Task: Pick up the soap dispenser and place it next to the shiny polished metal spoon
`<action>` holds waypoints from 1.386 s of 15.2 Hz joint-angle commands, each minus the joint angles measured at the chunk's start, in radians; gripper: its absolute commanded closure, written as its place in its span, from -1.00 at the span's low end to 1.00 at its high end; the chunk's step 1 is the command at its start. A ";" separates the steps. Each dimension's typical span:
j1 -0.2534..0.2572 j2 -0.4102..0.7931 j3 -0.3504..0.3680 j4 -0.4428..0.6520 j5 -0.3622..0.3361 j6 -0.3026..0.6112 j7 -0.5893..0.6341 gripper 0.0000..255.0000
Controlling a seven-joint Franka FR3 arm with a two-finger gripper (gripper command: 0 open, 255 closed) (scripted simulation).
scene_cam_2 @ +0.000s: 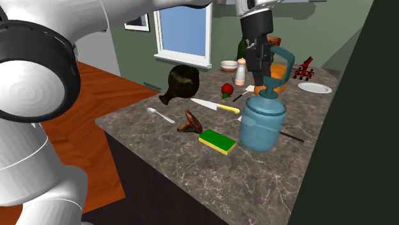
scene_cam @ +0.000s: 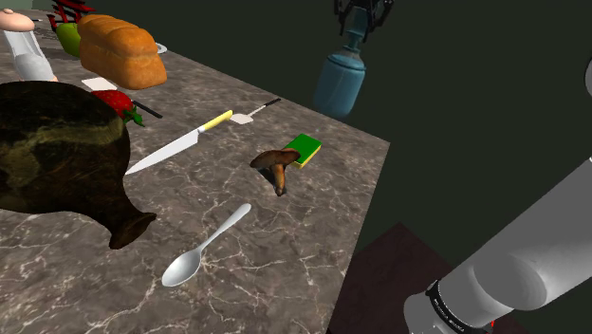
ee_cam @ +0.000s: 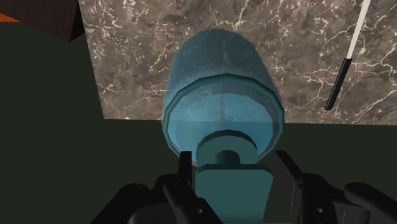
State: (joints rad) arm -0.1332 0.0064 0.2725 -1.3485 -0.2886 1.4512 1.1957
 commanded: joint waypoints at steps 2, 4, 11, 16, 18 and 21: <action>0.027 -0.068 0.027 -0.073 0.015 -0.008 0.057 1.00; 0.043 -0.111 0.044 -0.117 0.026 -0.014 0.091 1.00; 0.102 -0.227 0.117 -0.218 0.070 -0.056 0.219 1.00; 0.144 -0.278 0.182 -0.248 0.103 -0.098 0.320 1.00; 0.160 -0.291 0.211 -0.251 0.116 -0.117 0.363 1.00; 0.183 -0.302 0.259 -0.245 0.134 -0.146 0.431 1.00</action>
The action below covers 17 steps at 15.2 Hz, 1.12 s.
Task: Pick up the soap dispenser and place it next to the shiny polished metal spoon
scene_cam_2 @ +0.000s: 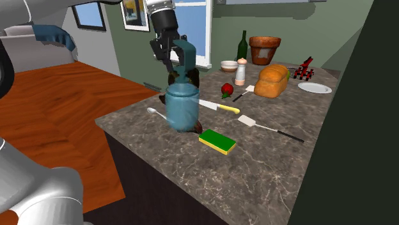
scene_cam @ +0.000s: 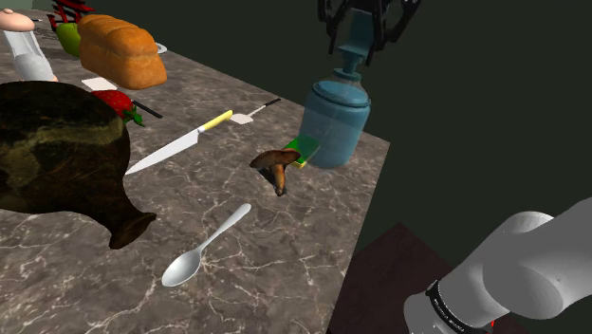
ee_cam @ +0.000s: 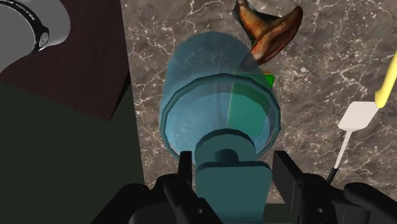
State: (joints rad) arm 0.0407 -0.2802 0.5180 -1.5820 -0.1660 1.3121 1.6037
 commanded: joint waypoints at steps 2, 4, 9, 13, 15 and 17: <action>0.025 -0.017 0.048 -0.002 0.022 -0.028 0.072 1.00; 0.038 -0.012 0.086 0.013 0.032 -0.048 0.123 1.00; 0.069 0.025 0.196 0.074 0.044 -0.102 0.264 1.00; 0.095 0.091 0.306 0.149 0.031 -0.149 0.398 1.00; 0.112 0.143 0.371 0.196 0.009 -0.176 0.477 1.00; 0.140 0.212 0.443 0.253 -0.028 -0.208 0.567 1.00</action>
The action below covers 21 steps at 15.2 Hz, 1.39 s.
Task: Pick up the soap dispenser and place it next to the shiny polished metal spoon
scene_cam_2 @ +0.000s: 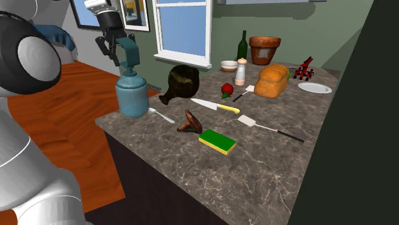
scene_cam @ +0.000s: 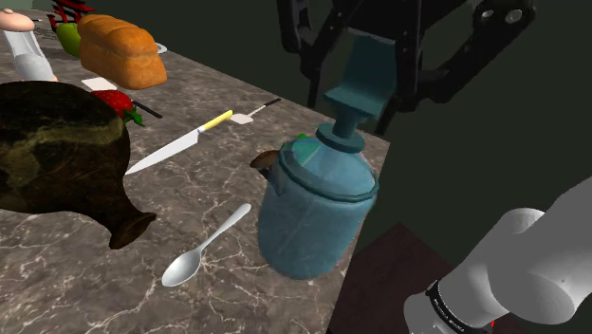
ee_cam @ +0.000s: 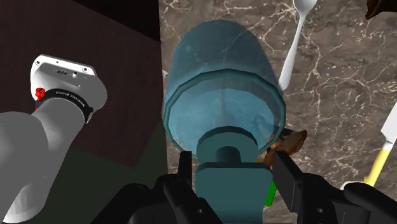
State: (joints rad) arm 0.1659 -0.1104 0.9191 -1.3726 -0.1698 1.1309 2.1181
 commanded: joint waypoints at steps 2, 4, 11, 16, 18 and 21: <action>0.063 0.134 0.118 0.110 -0.084 -0.066 0.156 1.00; 0.152 0.245 0.176 0.190 -0.167 -0.116 0.266 1.00; 0.752 0.619 0.102 0.675 -0.502 -0.359 0.489 1.00; 0.653 0.582 0.143 0.517 -0.427 -0.264 0.540 1.00; 0.584 0.549 0.165 0.424 -0.385 -0.210 0.550 1.00; 0.503 0.509 0.189 0.312 -0.336 -0.137 0.557 1.00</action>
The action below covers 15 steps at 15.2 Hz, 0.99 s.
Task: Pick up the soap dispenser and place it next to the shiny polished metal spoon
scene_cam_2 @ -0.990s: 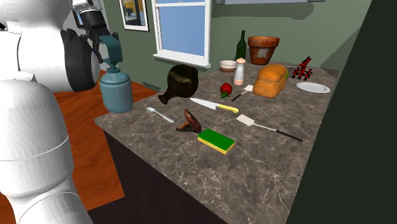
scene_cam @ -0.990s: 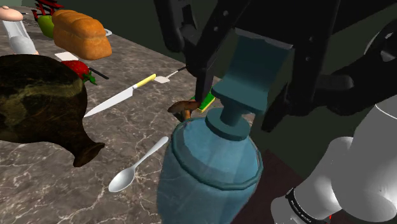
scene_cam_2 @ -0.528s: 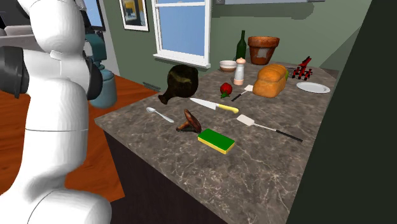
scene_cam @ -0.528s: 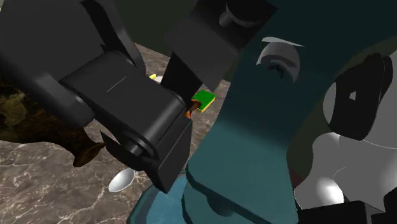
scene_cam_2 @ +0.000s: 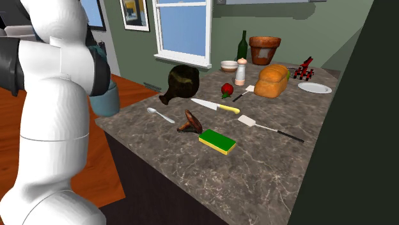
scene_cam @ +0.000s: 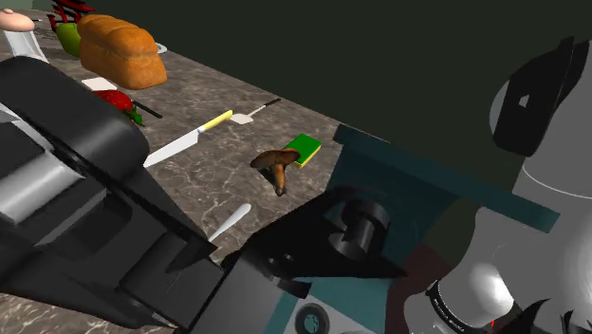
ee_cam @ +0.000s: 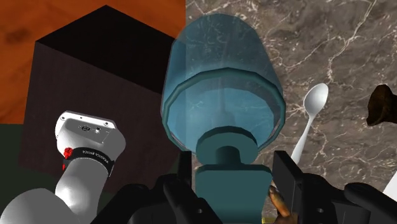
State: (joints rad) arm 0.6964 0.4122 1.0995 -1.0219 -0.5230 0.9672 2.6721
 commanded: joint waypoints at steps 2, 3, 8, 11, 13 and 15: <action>-0.073 -0.037 0.021 -0.103 0.043 0.070 0.004 1.00; -0.093 -0.047 0.026 -0.133 0.054 0.091 0.004 1.00; -0.130 -0.068 0.035 -0.191 0.076 0.132 0.004 1.00; -0.130 -0.068 0.035 -0.190 0.076 0.132 0.004 1.00; -0.130 -0.068 0.035 -0.190 0.076 0.132 0.004 -1.00; -0.130 -0.068 0.035 -0.191 0.076 0.132 0.004 -1.00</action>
State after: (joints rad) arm 0.5663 0.3442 1.1348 -1.2125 -0.4471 1.0993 2.6757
